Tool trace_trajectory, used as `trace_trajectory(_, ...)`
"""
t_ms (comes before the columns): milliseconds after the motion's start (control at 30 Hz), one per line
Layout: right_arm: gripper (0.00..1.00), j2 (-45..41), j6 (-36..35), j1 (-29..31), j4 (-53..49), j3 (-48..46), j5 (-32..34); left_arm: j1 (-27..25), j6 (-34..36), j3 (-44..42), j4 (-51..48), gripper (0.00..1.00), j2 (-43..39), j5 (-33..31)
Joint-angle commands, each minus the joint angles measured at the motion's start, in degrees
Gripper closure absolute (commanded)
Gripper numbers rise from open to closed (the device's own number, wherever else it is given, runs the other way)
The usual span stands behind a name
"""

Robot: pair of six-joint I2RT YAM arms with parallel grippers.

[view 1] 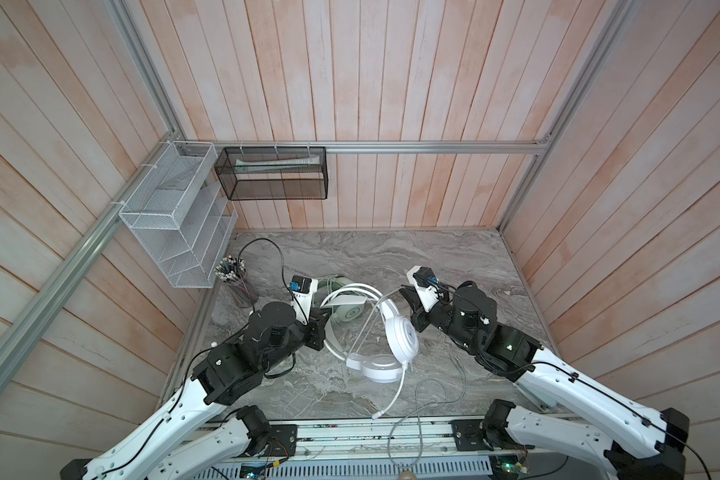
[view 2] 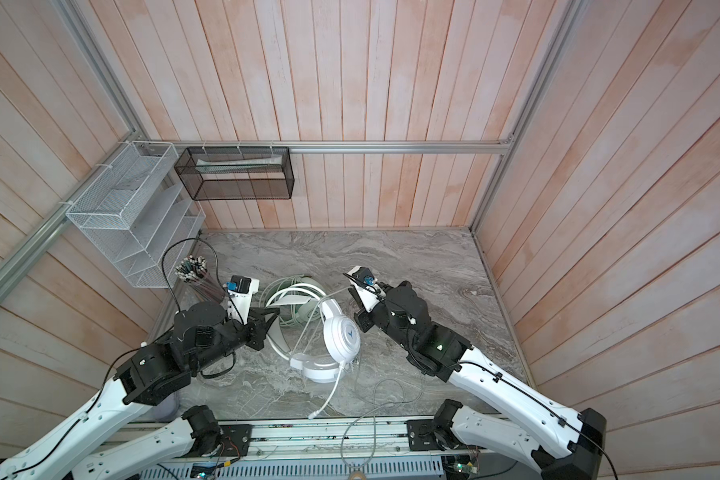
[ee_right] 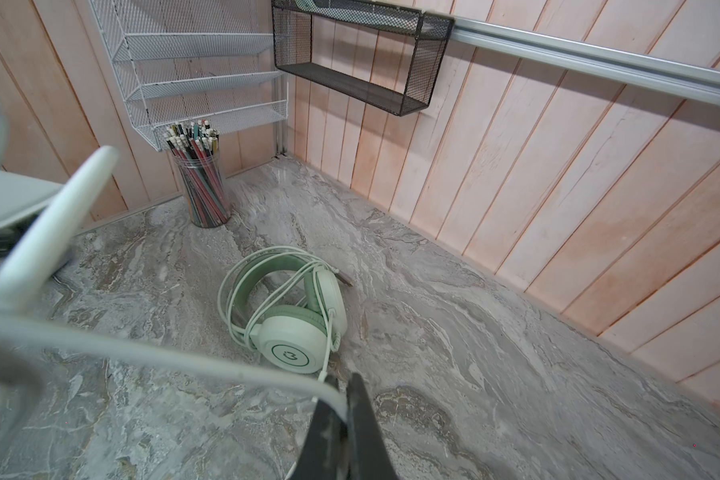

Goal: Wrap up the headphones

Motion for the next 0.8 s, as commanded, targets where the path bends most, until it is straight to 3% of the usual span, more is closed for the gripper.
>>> trace_trajectory(0, 0.93, -0.4, 1.8, -1.5, -0.9, -1.9, 1.3, 0.0, -5.9, 5.2, 6.8, 1.00, -1.3, 7.7)
trace_trajectory(267, 0.72, -3.0, 3.9, -1.5, 1.8, -5.1, -2.9, 0.1, -11.8, 9.9, 6.8, 1.00, -0.2, 9.4)
trace_trajectory(533, 0.58, -6.2, 8.7, -1.5, 6.8, -11.1, -9.1, 1.8, -17.2, 15.4, 5.0, 1.00, 2.4, 5.9)
trace_trajectory(633, 0.46, -8.3, 11.1, -1.5, 9.5, -14.3, -10.3, 3.8, -19.3, 17.7, 4.3, 1.00, 3.9, 6.1)
trace_trajectory(767, 0.40, -12.5, 15.0, -1.5, 13.4, -19.1, -12.0, 8.8, -22.1, 20.2, 5.0, 1.00, 5.9, 9.5)
